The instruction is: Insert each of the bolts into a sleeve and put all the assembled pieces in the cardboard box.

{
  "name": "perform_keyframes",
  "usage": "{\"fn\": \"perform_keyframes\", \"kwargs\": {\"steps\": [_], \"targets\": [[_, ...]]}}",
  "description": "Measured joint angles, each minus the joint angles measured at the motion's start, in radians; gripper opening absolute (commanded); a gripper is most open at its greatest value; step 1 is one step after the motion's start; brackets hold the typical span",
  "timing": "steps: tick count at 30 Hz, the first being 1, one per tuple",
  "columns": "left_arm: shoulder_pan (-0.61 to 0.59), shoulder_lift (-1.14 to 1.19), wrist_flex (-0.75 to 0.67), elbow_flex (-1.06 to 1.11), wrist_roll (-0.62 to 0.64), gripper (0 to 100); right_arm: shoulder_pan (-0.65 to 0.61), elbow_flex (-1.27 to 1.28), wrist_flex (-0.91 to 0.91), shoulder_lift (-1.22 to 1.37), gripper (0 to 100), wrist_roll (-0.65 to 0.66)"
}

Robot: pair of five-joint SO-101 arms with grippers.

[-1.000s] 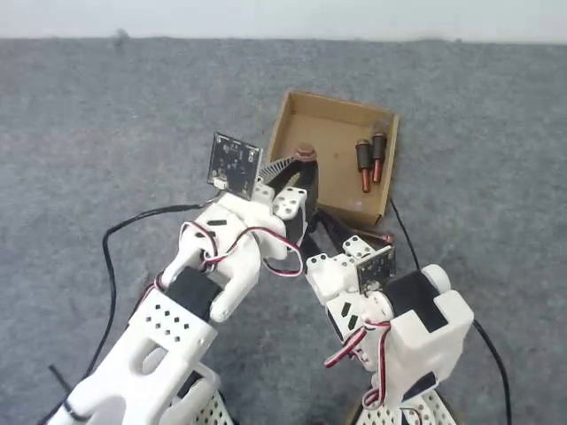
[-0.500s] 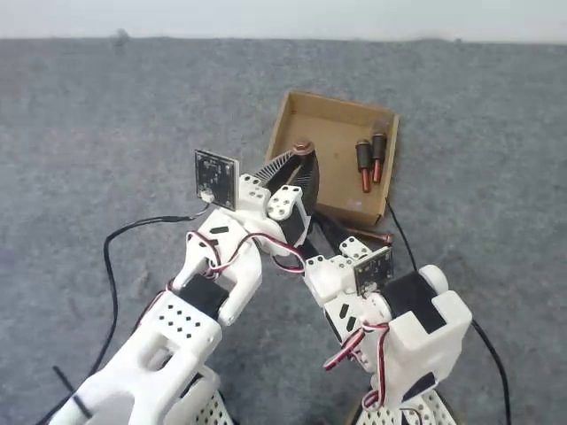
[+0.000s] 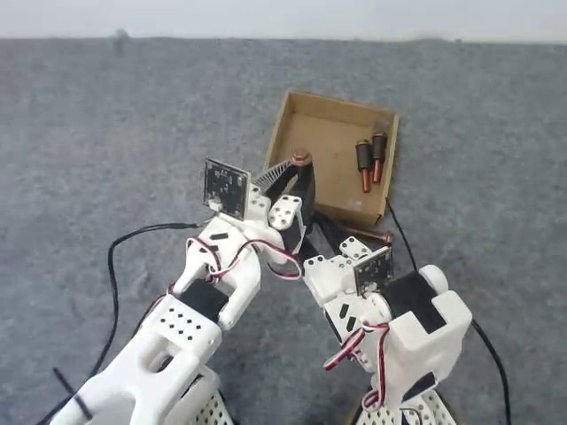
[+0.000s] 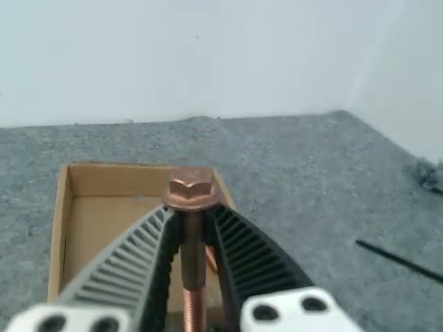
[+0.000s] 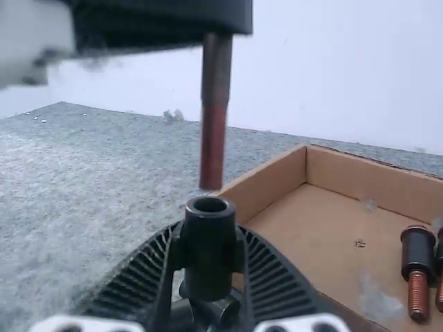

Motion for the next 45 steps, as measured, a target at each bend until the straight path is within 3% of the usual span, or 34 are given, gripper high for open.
{"fn": "perform_keyframes", "kwargs": {"steps": [21, 29, 41, 45], "targets": [[0.031, 0.0, -0.028, 0.089, -0.017, 1, 0.011, 0.0, -0.018, 0.0, 0.7, 0.089], [0.064, 0.002, -0.032, 0.147, -0.08, 1, 0.034, 0.0, -0.018, 0.0, 0.7, 0.089], [0.064, 0.002, -0.144, 0.238, -0.083, 1, 0.034, 0.0, -0.025, 0.0, 0.7, 0.092], [0.063, 0.002, -0.144, 0.238, -0.083, 9, 0.032, 0.0, -0.025, 0.0, 0.7, 0.092]]}}
